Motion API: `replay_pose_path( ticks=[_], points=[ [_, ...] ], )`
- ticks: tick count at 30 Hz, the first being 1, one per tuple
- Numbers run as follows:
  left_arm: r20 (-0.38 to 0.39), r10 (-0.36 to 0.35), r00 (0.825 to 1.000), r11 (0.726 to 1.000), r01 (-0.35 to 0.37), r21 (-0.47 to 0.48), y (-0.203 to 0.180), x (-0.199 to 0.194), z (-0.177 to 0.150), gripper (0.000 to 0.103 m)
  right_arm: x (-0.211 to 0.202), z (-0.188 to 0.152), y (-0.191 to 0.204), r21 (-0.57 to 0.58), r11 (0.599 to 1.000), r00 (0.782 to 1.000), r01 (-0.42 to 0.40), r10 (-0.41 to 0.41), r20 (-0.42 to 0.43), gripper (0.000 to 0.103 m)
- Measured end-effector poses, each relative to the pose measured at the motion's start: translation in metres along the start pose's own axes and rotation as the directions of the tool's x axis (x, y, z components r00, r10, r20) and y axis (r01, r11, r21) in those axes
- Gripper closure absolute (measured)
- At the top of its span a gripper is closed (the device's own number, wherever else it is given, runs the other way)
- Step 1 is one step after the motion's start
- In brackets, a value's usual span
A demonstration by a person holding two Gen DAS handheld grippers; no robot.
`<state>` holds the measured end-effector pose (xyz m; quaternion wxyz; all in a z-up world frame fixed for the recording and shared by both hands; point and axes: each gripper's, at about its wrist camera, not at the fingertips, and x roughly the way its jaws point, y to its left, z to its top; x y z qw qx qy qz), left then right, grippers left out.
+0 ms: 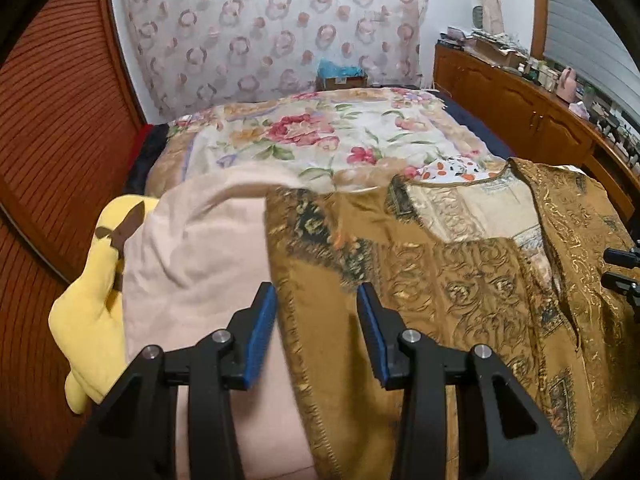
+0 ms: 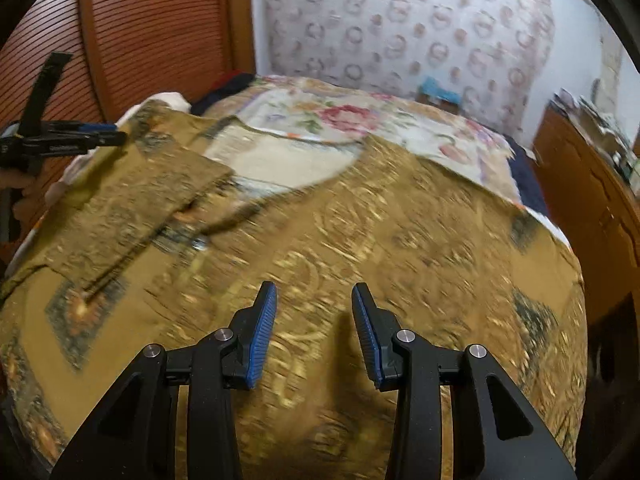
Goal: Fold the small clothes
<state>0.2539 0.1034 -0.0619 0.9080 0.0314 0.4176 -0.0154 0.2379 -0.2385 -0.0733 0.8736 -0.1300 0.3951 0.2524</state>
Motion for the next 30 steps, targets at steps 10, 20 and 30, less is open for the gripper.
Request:
replay_pose_path(
  ticks=[10, 20, 30],
  points=[
    [-0.069, 0.112, 0.991, 0.993, -0.108, 0.057, 0.001, 0.031, 0.012, 0.090, 0.005, -0.014, -0.012, 0.035, 0.999, 1.000, 0.007, -0.006, -0.018, 0.064],
    [0.019, 0.065, 0.998, 0.998, -0.065, -0.004, 0.040, -0.007, 0.027, 0.100, 0.005, -0.014, -0.018, 0.046, 0.999, 1.000, -0.006, 0.007, -0.016, 0.064],
    [0.134, -0.011, 0.991, 0.998, 0.003, 0.056, 0.019, -0.052, 0.032, 0.067, -0.003, -0.014, -0.027, 0.076, 0.997, 1.000, 0.005, -0.006, 0.009, 0.064]
  ],
)
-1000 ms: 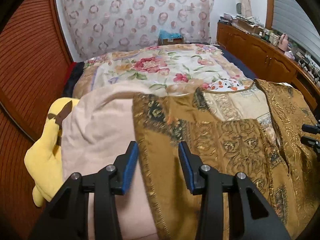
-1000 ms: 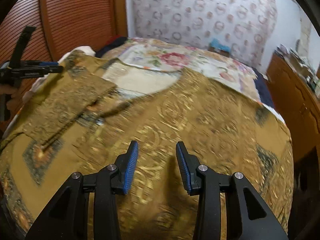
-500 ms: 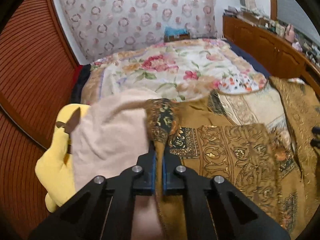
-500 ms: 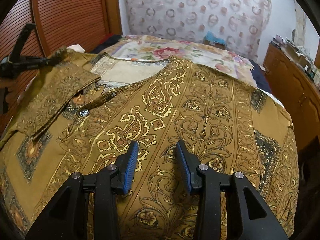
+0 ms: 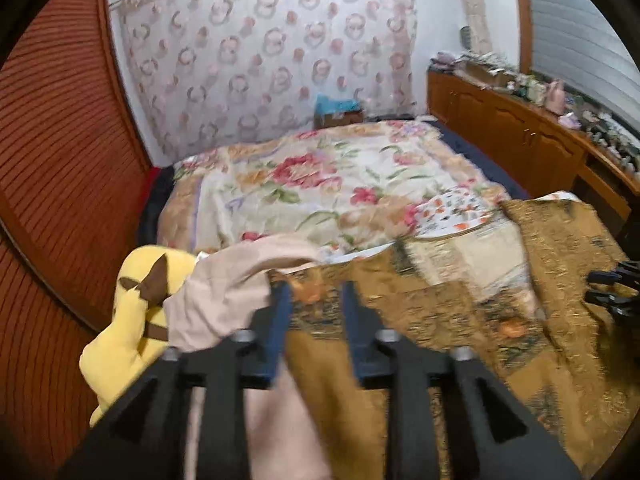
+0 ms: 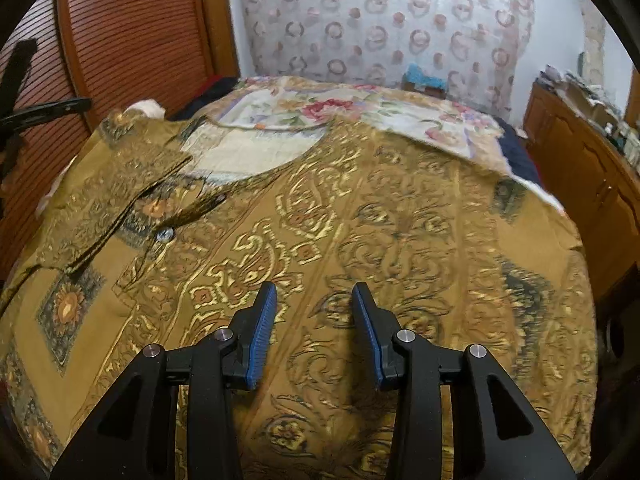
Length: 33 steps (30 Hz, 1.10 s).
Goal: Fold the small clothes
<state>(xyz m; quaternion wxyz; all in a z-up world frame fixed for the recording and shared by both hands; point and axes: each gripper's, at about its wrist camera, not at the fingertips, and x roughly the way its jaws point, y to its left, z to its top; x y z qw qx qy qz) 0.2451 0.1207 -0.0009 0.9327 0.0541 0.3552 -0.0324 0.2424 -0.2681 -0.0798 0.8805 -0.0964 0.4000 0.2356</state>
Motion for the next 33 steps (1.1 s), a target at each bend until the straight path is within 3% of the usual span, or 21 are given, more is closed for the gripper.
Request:
replay_pose_path(
  ticks=[3, 8, 12, 16, 25, 33],
  points=[
    [0.012, -0.063, 0.998, 0.998, 0.063, 0.022, -0.019, -0.009, -0.001, 0.061, -0.019, 0.004, -0.012, 0.036, 0.999, 0.999, -0.003, 0.002, 0.048, 0.060],
    [-0.021, -0.177, 0.984, 0.983, 0.177, 0.037, -0.066, -0.005, -0.014, 0.051, -0.065, 0.004, -0.048, 0.084, 0.994, 0.988, 0.074, -0.084, 0.126, 0.048],
    [-0.067, -0.263, 0.962, 0.962, 0.267, 0.052, -0.110, 0.005, -0.030, 0.050, -0.085, -0.013, -0.085, 0.133, 0.975, 0.976, 0.176, -0.190, 0.103, 0.048],
    [-0.105, -0.299, 0.949, 0.949, 0.306, 0.069, -0.142, 0.009, -0.046, 0.050, -0.094, -0.040, -0.120, 0.183, 0.955, 0.967, 0.235, -0.248, 0.052, 0.048],
    [-0.161, -0.299, 0.941, 0.946, 0.314, 0.076, -0.175, 0.014, -0.073, 0.050, -0.105, -0.088, -0.156, 0.285, 0.928, 0.969, 0.238, -0.246, -0.007, 0.048],
    [-0.153, -0.275, 0.949, 0.954, 0.289, 0.077, -0.186, 0.017, -0.081, 0.050, -0.105, -0.107, -0.164, 0.339, 0.925, 0.985, 0.170, -0.172, -0.026, 0.048]
  ],
)
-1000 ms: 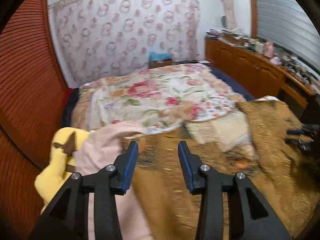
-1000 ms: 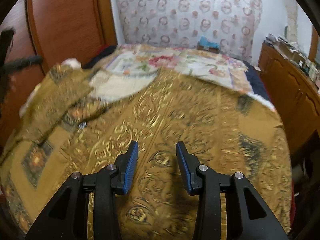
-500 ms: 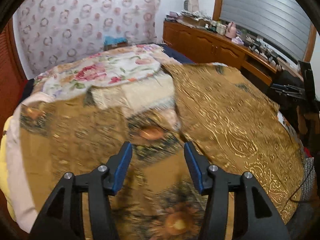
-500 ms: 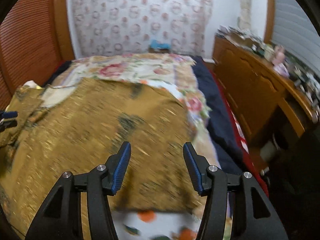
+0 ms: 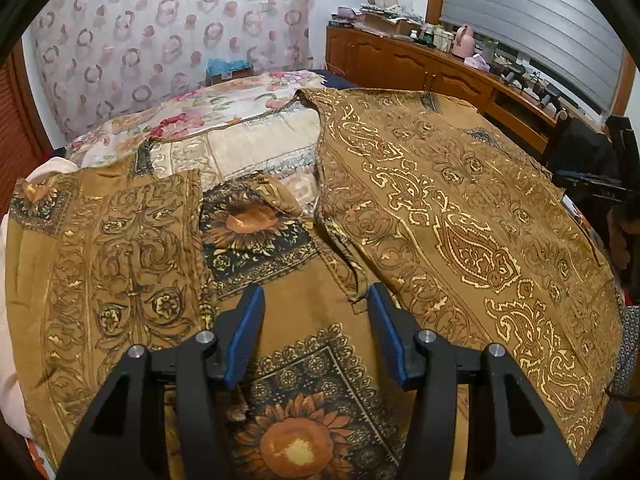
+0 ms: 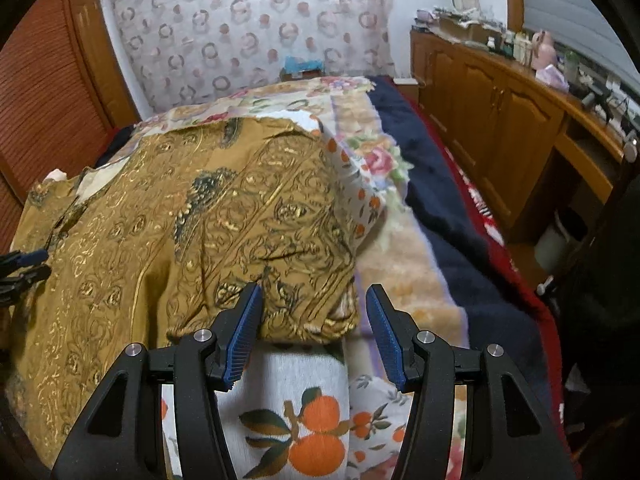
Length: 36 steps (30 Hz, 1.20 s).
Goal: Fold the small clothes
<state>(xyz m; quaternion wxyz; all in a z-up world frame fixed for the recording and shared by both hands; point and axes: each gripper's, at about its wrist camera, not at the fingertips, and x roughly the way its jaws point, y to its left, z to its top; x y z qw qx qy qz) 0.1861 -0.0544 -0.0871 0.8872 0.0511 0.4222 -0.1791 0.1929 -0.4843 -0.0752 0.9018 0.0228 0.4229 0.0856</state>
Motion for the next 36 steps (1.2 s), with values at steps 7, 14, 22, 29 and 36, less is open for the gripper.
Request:
replay_pose_path(
  ticks=[7, 14, 22, 29, 36],
  points=[
    [0.012, 0.007, 1.000, 1.000, -0.007, -0.002, -0.002, 0.004, 0.001, 0.046, 0.000, -0.005, 0.000, 0.010, 1.000, 0.999, -0.030, 0.030, -0.029, 0.048],
    [0.011, 0.011, 1.000, 1.000, -0.011, 0.003, -0.002, 0.004, 0.002, 0.044, -0.003, -0.011, -0.003, 0.043, 0.998, 0.998, -0.054, 0.055, -0.030, 0.060],
    [0.009, 0.016, 1.000, 1.000, -0.016, 0.003, -0.003, 0.006, 0.004, 0.043, -0.013, -0.011, -0.003, 0.015, 1.000, 1.000, -0.021, 0.021, 0.020, 0.089],
    [0.010, 0.013, 1.000, 1.000, -0.013, 0.000, -0.003, 0.006, 0.003, 0.043, -0.034, 0.013, 0.025, -0.086, 0.996, 0.991, -0.022, 0.033, 0.130, 0.097],
    [0.011, 0.013, 1.000, 1.000, -0.013, -0.002, -0.003, 0.006, 0.003, 0.043, -0.036, 0.046, 0.095, -0.242, 0.967, 0.973, -0.078, 0.127, 0.192, 0.097]
  ],
)
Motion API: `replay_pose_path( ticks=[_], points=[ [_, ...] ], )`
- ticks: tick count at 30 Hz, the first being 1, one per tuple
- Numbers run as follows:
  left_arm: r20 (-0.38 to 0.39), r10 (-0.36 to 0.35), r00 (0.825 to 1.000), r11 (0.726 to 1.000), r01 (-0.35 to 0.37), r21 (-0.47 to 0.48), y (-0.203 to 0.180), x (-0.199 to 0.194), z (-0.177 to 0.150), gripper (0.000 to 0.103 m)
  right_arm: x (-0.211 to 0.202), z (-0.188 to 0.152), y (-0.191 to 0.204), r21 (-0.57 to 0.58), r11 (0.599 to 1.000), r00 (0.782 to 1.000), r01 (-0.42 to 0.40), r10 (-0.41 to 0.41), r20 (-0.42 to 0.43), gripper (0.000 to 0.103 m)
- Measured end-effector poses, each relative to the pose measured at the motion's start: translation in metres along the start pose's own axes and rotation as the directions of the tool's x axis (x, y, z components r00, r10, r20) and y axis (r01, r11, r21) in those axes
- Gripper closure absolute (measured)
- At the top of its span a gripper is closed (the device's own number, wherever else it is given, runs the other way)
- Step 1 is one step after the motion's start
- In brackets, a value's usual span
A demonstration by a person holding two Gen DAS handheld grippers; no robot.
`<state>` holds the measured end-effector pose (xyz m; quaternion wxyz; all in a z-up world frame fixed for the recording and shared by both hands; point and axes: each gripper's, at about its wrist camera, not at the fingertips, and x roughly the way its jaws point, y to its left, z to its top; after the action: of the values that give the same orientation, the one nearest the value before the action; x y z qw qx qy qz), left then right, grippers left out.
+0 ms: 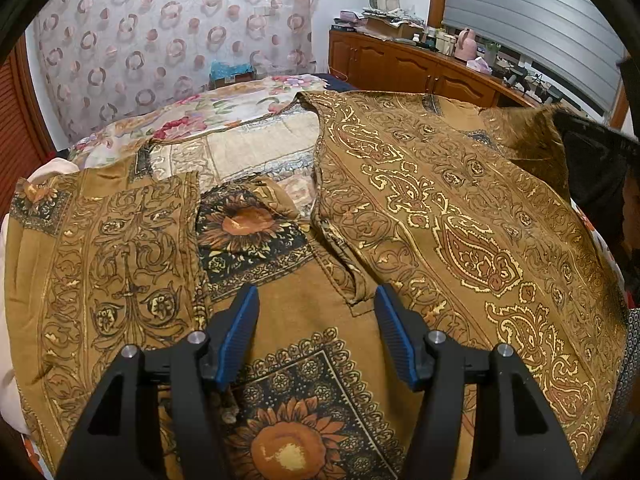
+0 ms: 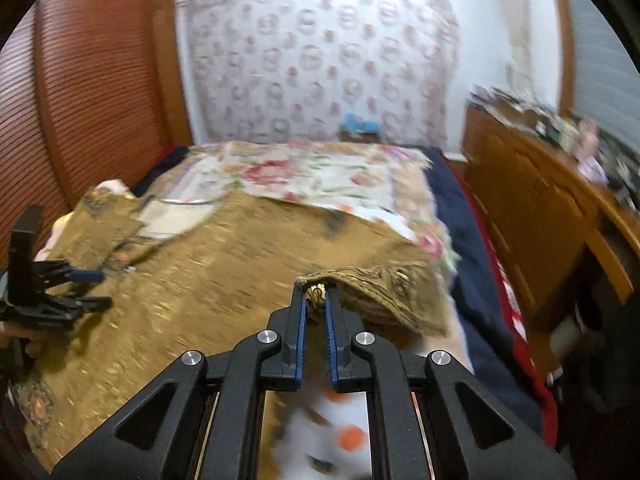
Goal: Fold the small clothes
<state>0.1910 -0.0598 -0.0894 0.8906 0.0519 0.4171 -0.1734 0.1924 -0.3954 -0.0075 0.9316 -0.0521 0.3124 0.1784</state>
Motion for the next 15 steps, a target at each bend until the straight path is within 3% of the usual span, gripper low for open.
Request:
replay_pose_path(
  ticks=[6, 9, 12, 15],
  points=[
    [0.006, 0.014, 1.000, 1.000, -0.014, -0.008, 0.000, -0.001, 0.000, 0.043, 0.033, 0.001, 0.064, -0.110, 0.989, 0.993, -0.103, 0.095, -0.070, 0.097],
    [0.077, 0.048, 0.996, 0.999, -0.046, -0.026, 0.003, -0.013, 0.002, 0.043, 0.048, -0.012, 0.079, -0.124, 0.983, 0.985, -0.135, 0.120, -0.125, 0.095],
    [0.161, 0.065, 0.985, 0.997, -0.059, -0.039, 0.005, -0.028, 0.006, 0.043, 0.052, -0.018, 0.079, -0.094, 0.985, 0.979, -0.148, 0.132, -0.153, 0.080],
    [0.216, 0.072, 0.974, 0.997, -0.066, -0.031, 0.005, -0.039, 0.015, 0.043, 0.048, -0.017, 0.076, -0.069, 0.986, 0.978, -0.154, 0.142, -0.150, 0.076]
  ],
)
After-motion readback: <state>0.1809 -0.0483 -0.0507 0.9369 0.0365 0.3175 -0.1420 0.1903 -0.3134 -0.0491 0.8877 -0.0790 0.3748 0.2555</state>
